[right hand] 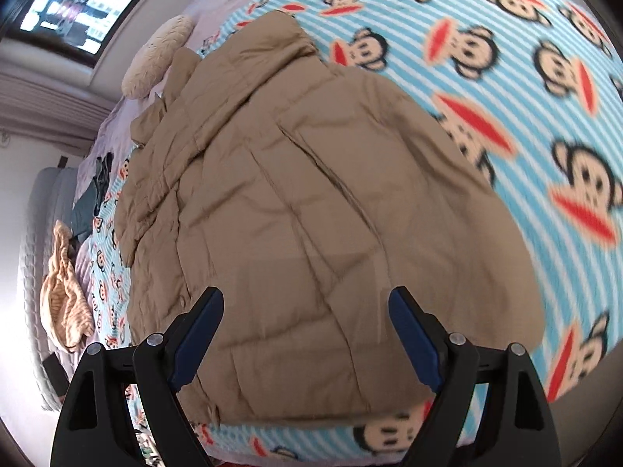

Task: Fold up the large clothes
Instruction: 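Grasp the jacket hem with the right tool and lift it toward the collar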

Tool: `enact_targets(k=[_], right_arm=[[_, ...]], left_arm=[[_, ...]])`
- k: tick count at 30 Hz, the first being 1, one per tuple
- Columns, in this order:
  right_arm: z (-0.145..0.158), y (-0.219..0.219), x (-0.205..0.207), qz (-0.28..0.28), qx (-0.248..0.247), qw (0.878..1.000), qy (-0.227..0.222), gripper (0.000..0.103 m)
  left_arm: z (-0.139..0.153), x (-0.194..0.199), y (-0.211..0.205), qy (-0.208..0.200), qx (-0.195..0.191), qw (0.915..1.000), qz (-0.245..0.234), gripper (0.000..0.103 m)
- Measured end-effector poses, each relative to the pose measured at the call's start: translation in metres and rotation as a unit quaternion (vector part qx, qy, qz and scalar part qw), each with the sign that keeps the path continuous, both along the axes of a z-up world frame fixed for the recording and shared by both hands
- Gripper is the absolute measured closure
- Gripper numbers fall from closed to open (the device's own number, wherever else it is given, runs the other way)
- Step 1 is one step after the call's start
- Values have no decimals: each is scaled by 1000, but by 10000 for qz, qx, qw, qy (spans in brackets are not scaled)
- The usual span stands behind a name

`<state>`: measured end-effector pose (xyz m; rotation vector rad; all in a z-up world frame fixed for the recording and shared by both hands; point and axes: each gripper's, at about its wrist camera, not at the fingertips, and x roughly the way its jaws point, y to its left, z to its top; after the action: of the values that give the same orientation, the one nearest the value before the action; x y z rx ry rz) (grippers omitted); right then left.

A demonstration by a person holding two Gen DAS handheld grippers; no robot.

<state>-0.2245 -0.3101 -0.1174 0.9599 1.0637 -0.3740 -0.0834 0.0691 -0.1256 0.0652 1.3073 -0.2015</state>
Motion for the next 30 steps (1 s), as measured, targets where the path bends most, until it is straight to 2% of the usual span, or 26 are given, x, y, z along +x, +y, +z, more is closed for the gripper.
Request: enact_targets(k=[7,10,14,18,23,28,29,30], right_arm=[[-3,2,-36,-519,352,9980,-126,14],[-13,4,-48,-639,784,9948,-95,14],[-30,10,-61,-529,1353,9894,1,14],[-45,14,-70,-616,1651,9844,12,14],[-59,8,-70,-867,1854,9785,-247,14],[-64,-3,-66,-1230,1984,9714,-439,14],[-64,-4,-65,-1265,2006,9704,-460,14],[-65,-5,-65,-1302,2044,9690,-478,14]], left_arm=[[-10,-20,59,242,-255,9984,441,0],[-19,-30,86,529,-788,9931,687,0],[-37,-44,107,970,-1634,9773,931,0],[-59,-48,106,1359,-2120,9627,987,0],[-64,-34,89,1320,-2581,9523,951,0],[-68,-16,72,1282,-2816,9455,1014,1],[-68,-13,69,1265,-2833,9449,1044,7],[-68,-11,67,1253,-2840,9448,1047,17]])
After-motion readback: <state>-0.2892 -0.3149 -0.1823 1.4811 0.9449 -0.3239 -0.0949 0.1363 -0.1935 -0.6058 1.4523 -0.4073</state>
